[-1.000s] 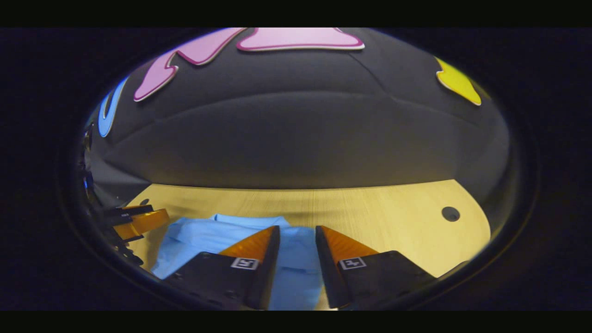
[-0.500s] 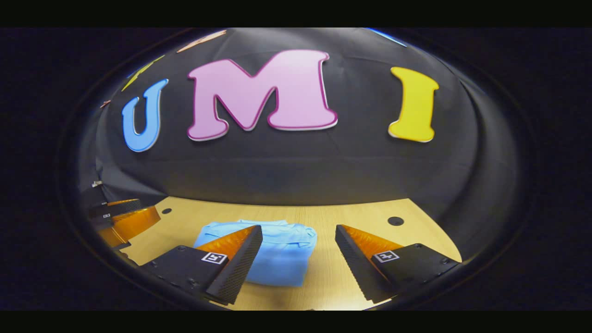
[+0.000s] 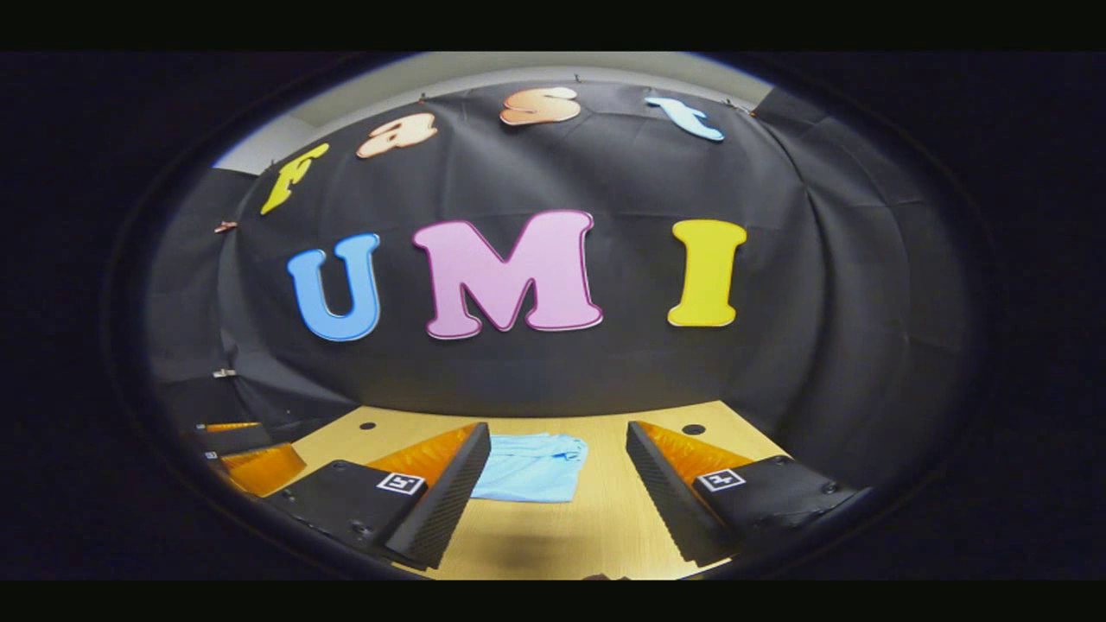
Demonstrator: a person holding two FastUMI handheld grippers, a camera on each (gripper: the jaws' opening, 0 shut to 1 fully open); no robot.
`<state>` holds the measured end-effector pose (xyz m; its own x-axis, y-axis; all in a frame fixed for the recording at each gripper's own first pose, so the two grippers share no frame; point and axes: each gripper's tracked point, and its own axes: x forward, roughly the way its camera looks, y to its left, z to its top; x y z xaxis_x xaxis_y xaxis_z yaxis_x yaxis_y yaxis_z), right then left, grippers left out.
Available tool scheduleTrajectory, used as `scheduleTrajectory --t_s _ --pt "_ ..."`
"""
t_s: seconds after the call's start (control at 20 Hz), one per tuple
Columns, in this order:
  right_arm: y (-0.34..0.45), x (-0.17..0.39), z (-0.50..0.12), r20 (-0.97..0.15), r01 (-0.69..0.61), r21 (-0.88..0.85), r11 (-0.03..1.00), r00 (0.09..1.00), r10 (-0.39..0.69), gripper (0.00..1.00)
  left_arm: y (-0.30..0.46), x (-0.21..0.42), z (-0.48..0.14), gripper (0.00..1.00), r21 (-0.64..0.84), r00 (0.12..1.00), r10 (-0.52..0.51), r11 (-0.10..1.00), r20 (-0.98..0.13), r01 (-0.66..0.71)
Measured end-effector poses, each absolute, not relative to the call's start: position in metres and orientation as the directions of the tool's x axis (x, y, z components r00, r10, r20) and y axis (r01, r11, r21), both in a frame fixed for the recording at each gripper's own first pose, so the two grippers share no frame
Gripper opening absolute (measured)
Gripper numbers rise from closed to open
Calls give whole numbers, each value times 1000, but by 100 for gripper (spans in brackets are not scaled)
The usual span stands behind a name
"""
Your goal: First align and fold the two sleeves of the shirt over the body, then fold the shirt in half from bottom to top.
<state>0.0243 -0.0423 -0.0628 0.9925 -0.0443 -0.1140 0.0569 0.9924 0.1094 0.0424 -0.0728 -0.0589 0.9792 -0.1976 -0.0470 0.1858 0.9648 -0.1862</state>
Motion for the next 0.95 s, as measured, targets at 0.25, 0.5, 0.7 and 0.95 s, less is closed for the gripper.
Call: scheduleTrajectory --t_s 0.25,0.5,0.7,0.95 --pt "-18 -62 -42 -81 -2 81 997 997 9 98 -58 -40 -63 97 -214 989 -141 968 -44 129" --pt "4 -111 -32 -69 -53 68 996 996 58 98 -45 -92 -55 97 -221 995 -102 971 -19 95" --pt "11 -139 -30 -70 -52 105 993 996 60 98 -38 -109 -50 97 -189 996 -84 979 -7 82" --pt "12 -145 -32 -82 -53 96 994 995 61 98 -38 -113 -43 97 -177 996 -89 980 7 89"
